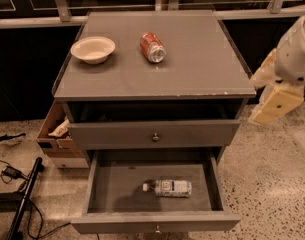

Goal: Pick blue plastic bottle from middle drawer and place on counter

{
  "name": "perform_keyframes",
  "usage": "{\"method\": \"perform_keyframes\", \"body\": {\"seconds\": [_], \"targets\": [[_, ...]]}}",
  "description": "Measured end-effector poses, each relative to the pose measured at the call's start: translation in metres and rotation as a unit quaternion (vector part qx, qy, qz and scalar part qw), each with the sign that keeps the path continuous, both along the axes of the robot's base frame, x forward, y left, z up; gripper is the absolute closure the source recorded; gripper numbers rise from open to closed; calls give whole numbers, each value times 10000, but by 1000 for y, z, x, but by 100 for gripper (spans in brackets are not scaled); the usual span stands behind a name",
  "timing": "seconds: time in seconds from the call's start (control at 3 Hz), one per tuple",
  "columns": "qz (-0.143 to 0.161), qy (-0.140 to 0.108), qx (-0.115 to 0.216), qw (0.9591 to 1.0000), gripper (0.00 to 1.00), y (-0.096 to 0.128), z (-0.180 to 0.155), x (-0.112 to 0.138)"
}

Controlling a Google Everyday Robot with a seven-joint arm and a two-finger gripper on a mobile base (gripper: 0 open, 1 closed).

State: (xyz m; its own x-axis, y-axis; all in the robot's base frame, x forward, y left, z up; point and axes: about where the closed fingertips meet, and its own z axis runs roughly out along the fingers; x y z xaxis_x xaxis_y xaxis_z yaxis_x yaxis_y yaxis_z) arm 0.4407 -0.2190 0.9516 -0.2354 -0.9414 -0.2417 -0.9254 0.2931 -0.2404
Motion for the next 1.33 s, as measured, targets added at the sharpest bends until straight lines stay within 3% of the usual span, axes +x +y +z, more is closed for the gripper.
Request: {"method": "perform_keyframes", "body": {"seconds": [0.33,0.67,1.0,1.33], "targets": [[-303,116,550,9980,65,-10,-67,0],[-689,340,1168,9902,88,-17,-140,-3],[-735,313,1207,9895,100,-17,-144,-1],[-726,313,1197,9897,100,-17,-143,-1]]}}
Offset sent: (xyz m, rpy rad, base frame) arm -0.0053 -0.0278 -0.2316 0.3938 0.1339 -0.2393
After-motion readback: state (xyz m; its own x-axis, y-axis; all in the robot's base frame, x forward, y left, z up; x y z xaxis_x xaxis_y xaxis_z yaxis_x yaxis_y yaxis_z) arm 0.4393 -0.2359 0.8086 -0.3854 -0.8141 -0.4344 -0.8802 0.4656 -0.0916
